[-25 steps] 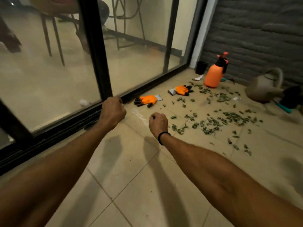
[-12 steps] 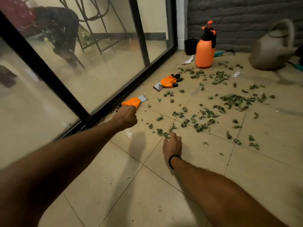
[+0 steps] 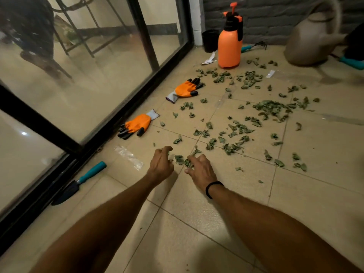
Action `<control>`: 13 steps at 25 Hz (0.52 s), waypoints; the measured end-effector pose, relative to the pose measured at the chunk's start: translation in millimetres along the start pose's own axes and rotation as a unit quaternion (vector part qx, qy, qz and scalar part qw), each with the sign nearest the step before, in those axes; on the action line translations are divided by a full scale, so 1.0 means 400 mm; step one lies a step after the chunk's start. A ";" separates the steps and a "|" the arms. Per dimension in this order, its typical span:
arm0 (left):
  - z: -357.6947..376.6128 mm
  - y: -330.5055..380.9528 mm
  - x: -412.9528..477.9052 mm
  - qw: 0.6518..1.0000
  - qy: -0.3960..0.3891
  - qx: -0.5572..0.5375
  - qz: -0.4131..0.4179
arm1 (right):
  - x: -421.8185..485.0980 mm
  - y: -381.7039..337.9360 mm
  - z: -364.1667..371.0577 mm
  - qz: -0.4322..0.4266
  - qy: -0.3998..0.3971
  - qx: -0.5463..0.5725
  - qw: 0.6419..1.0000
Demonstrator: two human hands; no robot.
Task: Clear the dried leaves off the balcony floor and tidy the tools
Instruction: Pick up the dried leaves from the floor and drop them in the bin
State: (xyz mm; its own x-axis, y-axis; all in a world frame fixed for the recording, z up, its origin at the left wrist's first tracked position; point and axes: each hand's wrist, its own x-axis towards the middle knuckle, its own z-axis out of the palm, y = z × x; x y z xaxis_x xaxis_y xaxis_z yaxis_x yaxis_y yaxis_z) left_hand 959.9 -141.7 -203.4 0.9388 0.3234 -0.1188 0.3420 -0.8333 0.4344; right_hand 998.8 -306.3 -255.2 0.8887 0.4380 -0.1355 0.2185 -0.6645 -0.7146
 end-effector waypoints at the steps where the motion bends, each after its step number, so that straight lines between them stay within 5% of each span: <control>1: 0.029 -0.006 -0.004 1.000 0.009 -0.021 0.006 | 0.004 0.003 0.007 -0.008 0.021 -0.016 1.000; 9: 0.092 -0.020 0.008 0.998 -0.008 -0.060 -0.007 | -0.020 0.010 -0.011 0.021 0.148 0.077 0.986; 13: 0.087 -0.004 0.007 0.988 0.086 -0.128 -0.020 | 0.028 -0.010 -0.043 0.088 0.158 0.106 0.978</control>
State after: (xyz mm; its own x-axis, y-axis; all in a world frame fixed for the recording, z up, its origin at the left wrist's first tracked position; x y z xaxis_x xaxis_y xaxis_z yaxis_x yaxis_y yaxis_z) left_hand 963.3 -155.1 -235.4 0.8962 0.4436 0.0046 0.3359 -0.6853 0.6462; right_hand 1014.8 -309.1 -242.0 0.9925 0.0977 -0.0741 -0.0071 -0.5570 -0.8305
